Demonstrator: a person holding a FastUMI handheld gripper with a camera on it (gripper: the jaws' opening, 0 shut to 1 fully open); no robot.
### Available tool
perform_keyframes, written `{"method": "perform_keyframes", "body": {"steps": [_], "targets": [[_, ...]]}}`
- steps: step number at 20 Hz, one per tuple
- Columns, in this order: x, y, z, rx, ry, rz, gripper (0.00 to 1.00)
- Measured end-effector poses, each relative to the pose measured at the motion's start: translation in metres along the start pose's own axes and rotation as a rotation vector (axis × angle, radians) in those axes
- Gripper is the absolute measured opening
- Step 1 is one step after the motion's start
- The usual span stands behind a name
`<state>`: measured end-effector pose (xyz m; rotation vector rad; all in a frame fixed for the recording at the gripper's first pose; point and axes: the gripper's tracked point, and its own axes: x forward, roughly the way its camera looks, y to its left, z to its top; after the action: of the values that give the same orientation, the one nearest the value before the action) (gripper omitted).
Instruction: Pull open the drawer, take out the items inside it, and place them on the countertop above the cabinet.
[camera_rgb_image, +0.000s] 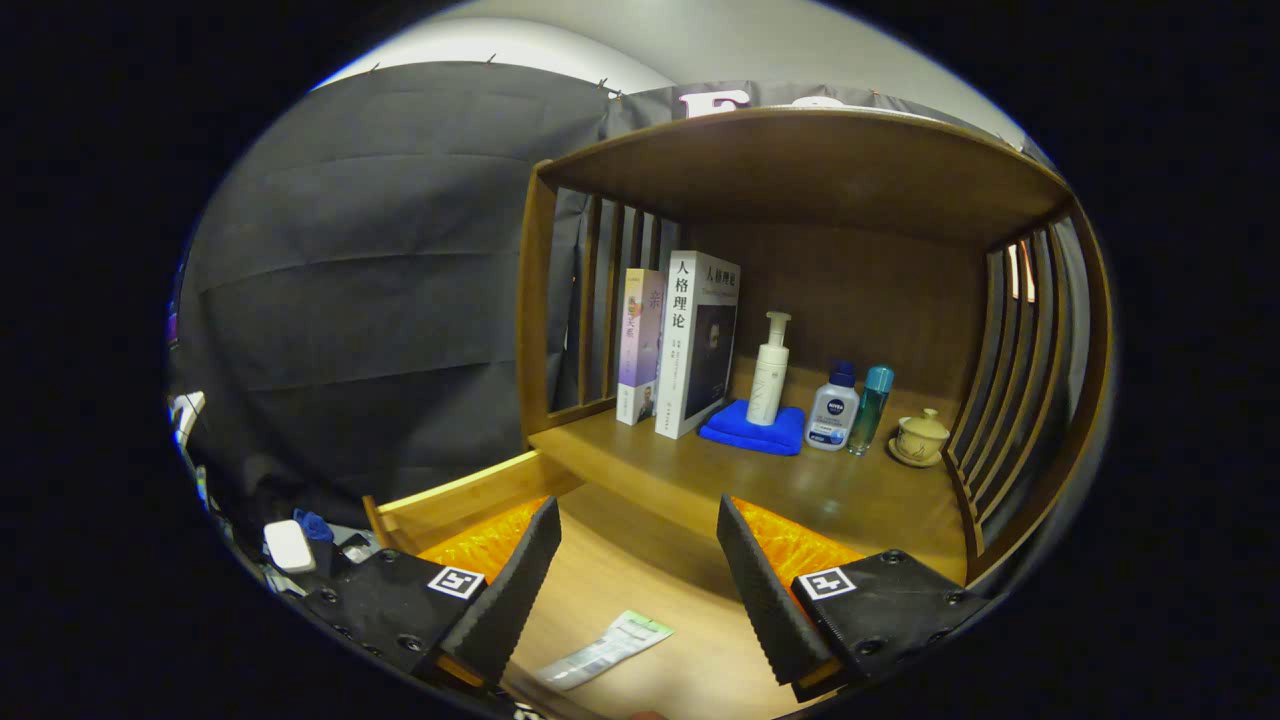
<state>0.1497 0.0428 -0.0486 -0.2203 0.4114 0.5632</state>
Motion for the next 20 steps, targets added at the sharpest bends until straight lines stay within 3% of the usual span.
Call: {"method": "perform_keyframes", "body": {"steps": [5, 12, 17, 20], "targets": [[0.029, -0.002, -0.062, 0.01, 0.275, 0.028, 0.98], [0.031, 0.019, -0.128, 0.043, 0.587, 0.101, 0.99], [0.031, 0.026, -0.165, 0.016, 0.725, 0.137, 0.98], [0.031, 0.028, -0.176, 0.062, 0.778, 0.13, 0.98]]}}
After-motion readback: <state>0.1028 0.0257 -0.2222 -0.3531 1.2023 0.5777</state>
